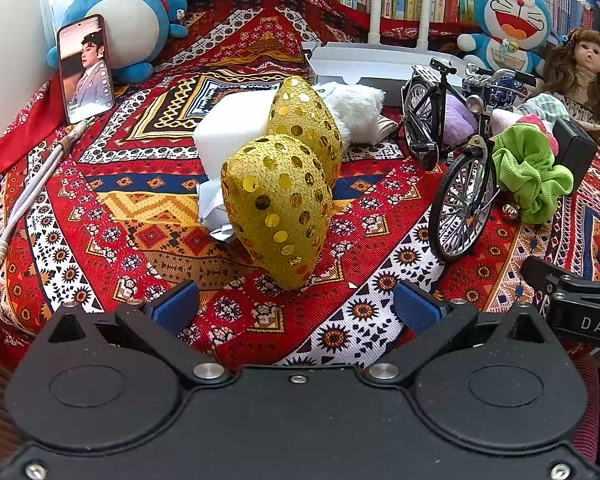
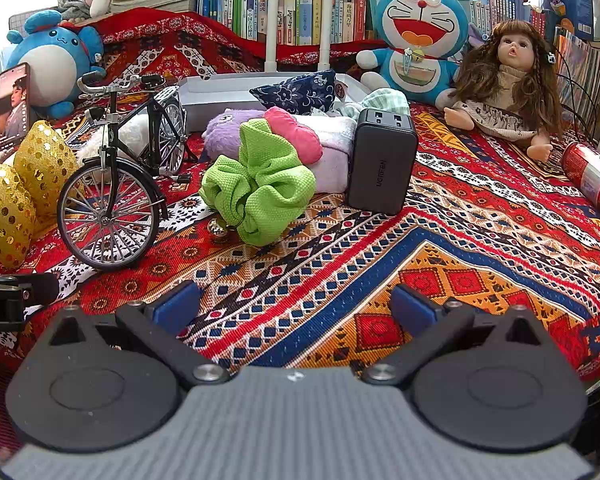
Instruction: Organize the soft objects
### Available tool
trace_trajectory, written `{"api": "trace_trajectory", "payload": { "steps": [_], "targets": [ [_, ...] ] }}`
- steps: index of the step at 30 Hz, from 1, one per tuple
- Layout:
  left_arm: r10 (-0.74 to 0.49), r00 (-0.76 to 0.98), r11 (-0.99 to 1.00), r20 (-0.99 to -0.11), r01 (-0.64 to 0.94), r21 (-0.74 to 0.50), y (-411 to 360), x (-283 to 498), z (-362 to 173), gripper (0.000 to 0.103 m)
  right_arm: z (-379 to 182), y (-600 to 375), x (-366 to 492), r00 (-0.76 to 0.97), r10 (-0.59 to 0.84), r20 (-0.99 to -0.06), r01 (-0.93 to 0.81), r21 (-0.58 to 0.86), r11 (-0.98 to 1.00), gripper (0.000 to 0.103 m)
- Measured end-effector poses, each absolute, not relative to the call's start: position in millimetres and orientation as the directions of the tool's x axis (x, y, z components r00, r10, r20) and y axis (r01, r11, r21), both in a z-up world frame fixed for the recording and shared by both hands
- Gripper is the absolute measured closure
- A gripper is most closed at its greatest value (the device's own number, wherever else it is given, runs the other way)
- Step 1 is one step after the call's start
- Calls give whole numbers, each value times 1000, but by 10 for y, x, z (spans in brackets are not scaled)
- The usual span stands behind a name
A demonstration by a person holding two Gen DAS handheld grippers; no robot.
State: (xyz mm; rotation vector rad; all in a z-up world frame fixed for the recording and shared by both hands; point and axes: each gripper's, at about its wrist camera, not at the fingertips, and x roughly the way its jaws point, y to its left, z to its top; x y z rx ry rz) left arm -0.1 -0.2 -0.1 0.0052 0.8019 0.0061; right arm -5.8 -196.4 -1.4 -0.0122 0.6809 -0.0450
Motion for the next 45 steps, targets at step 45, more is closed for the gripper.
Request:
{"api": "trace_trajectory", "payload": {
  "steps": [45],
  "targets": [
    [-39,729,999,-683,45,-9,70,-43,-20,0,-62,-2002,-88,810,-21,-585,12,-18,1000,0]
  ]
}}
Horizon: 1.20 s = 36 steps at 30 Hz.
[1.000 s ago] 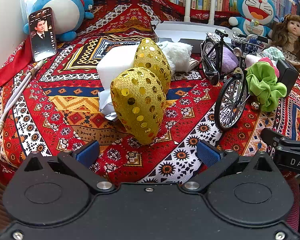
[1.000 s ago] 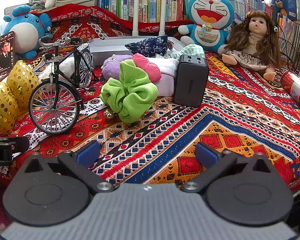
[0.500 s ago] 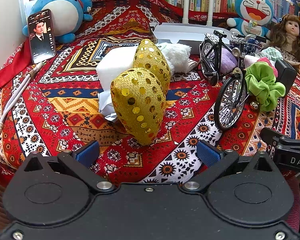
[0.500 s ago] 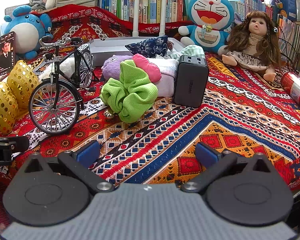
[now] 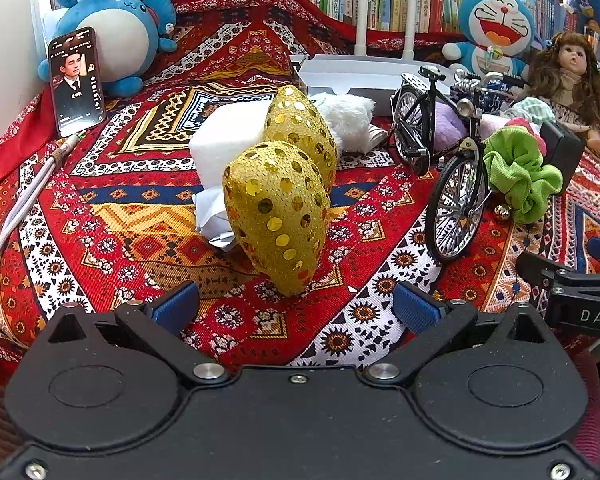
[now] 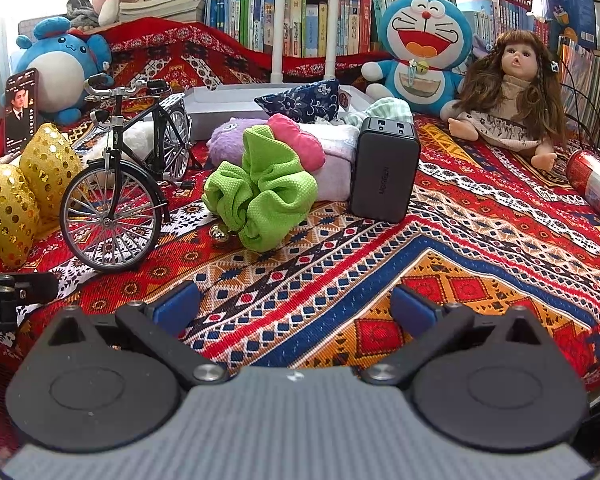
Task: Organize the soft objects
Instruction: 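Close the left tool on the gold sequined bow while the right tool grasps the green scrunchie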
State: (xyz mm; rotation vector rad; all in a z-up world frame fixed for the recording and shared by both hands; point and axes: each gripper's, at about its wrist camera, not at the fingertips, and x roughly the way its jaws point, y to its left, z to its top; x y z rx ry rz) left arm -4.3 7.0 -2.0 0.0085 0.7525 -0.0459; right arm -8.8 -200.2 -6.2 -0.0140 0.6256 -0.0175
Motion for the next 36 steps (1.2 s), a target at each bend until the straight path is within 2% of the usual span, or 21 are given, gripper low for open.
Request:
{"api": "trace_trajectory", "payload": {
  "steps": [6,11,19,27,36],
  "targets": [
    [-84,755,996,-650,54,-67,165,-111,71,1,17,-2025,-103,835,35,-549,-15,41,999,0],
    [-91,792,995,-604,53,-80,215,-151,171,2,116,-2009,-82,865,47,-499,-35,33,999,0],
    [-92,803,995,-589,61,-73,209,-136,220,15,200,-2025,6,881,68,-469,-47,56,997,4],
    [-103,807,995,-581,81,-63,170,-171,231,40,194,-1970,41,879,86,-469,-68,55,996,12],
    [-88,825,996,-559,59,-69,233,-126,296,48,255,-1958,123,890,69,-450,-58,39,998,26]
  ]
}}
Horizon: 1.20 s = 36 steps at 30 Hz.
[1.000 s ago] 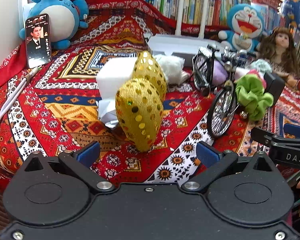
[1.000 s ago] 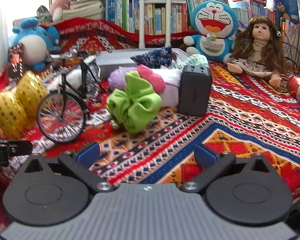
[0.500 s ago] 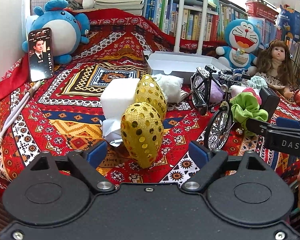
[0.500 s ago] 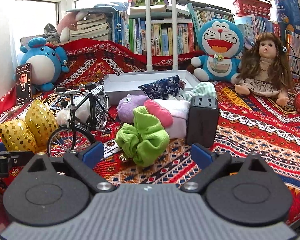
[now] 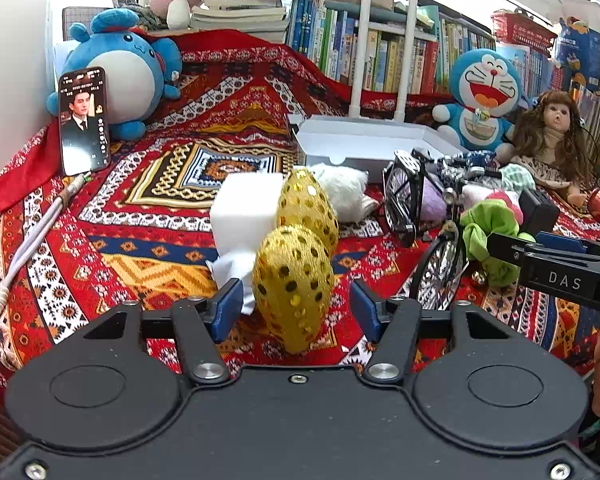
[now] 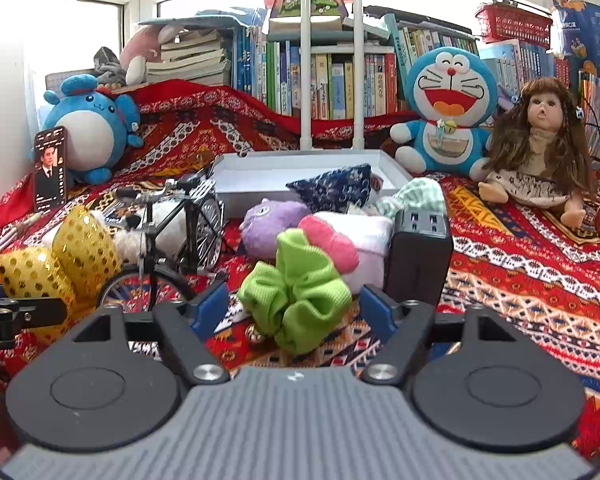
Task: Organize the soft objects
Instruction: 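Close the left tool on the gold sequined bow while the right tool grasps the green scrunchie, then carry the gold bow in the left tool while the right tool carries the scrunchies to the white tray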
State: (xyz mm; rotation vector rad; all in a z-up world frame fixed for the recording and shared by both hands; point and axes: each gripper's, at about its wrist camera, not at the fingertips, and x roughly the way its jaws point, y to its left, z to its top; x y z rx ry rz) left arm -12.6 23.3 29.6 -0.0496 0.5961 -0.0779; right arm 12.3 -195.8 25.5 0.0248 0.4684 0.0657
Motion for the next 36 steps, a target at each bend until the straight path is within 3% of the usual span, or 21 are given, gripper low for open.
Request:
{"api": "trace_trajectory", "payload": {
  "steps": [7,13,19,21,24,36],
  "targets": [
    [-84,841,996,-534,61,-61,215,-107,363,62,276,-1979,200,893,58,-447,-44,42,998,39],
    [-82,843,996,-531,49,-75,234,-88,377,74,218,-1950,228,887,66,-456,-54,39,998,42],
    [-93,847,996,-523,69,-64,206,-81,399,75,244,-1939,216,894,46,-446,-35,32,999,62],
    [-94,844,995,-528,69,-67,201,-65,383,74,248,-1952,226,893,47,-448,-35,35,999,61],
    [-102,840,994,-534,69,-81,208,-40,367,72,234,-1984,251,891,39,-452,-23,41,999,44],
    [-117,840,992,-530,77,-98,197,104,357,69,185,-2012,350,889,51,-455,-26,61,998,38]
  ]
}}
